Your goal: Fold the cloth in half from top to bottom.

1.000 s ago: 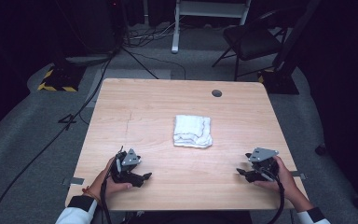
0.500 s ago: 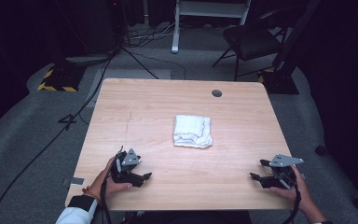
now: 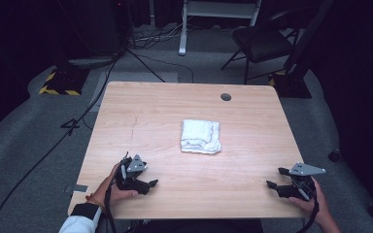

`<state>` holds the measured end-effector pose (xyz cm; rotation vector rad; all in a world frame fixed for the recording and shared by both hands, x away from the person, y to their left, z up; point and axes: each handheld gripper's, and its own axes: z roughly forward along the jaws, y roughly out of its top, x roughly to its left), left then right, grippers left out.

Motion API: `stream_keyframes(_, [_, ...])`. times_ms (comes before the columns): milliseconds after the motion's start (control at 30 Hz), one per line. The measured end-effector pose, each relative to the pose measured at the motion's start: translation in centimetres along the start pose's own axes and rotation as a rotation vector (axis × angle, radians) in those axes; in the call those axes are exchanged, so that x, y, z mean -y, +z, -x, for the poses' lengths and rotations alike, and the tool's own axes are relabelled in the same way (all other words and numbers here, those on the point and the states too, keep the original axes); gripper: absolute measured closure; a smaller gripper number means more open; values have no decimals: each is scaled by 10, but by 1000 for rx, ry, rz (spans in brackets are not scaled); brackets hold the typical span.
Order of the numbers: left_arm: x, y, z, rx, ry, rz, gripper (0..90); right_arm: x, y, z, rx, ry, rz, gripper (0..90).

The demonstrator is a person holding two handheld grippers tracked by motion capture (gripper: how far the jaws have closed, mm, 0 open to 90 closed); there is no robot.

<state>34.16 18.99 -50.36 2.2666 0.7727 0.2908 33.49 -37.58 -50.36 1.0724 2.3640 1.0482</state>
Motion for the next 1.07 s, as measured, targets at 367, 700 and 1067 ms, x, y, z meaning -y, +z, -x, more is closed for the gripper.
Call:
stream_keyframes(367, [-1, 1, -2, 6, 10, -1, 177, 0, 0, 1, 17, 19, -1, 216])
stream_keyframes(700, [-1, 1, -2, 6, 8, -2, 176, 0, 0, 2, 24, 28, 2, 222])
stream_keyframes(1067, [-1, 1, -2, 6, 9, -2, 176, 0, 0, 2, 29, 27, 1, 219])
